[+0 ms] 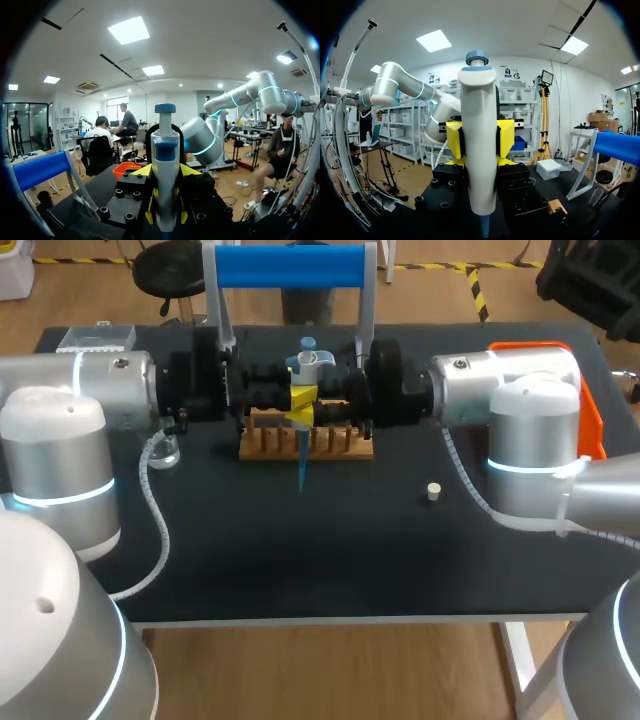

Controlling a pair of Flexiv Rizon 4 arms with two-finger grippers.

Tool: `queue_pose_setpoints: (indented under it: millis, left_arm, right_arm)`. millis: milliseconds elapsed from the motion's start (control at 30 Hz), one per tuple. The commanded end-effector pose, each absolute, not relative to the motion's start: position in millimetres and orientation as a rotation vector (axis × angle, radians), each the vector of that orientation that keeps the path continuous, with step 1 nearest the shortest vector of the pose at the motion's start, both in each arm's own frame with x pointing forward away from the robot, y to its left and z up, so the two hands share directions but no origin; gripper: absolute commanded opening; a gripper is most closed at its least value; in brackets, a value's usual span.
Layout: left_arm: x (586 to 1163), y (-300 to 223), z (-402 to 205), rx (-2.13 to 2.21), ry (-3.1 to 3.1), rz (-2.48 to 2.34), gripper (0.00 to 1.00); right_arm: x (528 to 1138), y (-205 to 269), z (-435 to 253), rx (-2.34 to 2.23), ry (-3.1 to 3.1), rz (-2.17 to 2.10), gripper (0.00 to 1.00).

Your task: Invert the test tube, pick up the pipette, mount the tip to pipette, aspirate from beaker and dispense into the tube, eject the tip, return the pipette, and cap with the stopper.

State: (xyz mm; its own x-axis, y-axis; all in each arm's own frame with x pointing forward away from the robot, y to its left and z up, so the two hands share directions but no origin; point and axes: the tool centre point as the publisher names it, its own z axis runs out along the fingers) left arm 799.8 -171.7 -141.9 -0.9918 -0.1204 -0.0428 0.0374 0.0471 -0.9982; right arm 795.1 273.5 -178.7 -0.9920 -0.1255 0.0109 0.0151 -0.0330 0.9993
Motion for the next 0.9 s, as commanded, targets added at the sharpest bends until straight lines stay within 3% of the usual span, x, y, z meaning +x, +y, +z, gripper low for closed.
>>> queue_pose_setpoints:
  millis: [33,900]
  left_arm:
    - [797.1,-173.3,-142.6,-0.091,2.183,-2.089,1.00]
    - [797.1,-173.3,-142.6,-0.091,2.183,-2.089,1.00]
  right_arm:
    - [797.3,272.2,-177.9,0.124,-2.107,-2.190,0.00]
    - [801.1,243.7,-176.2,0.162,-2.137,-2.170,0.00]
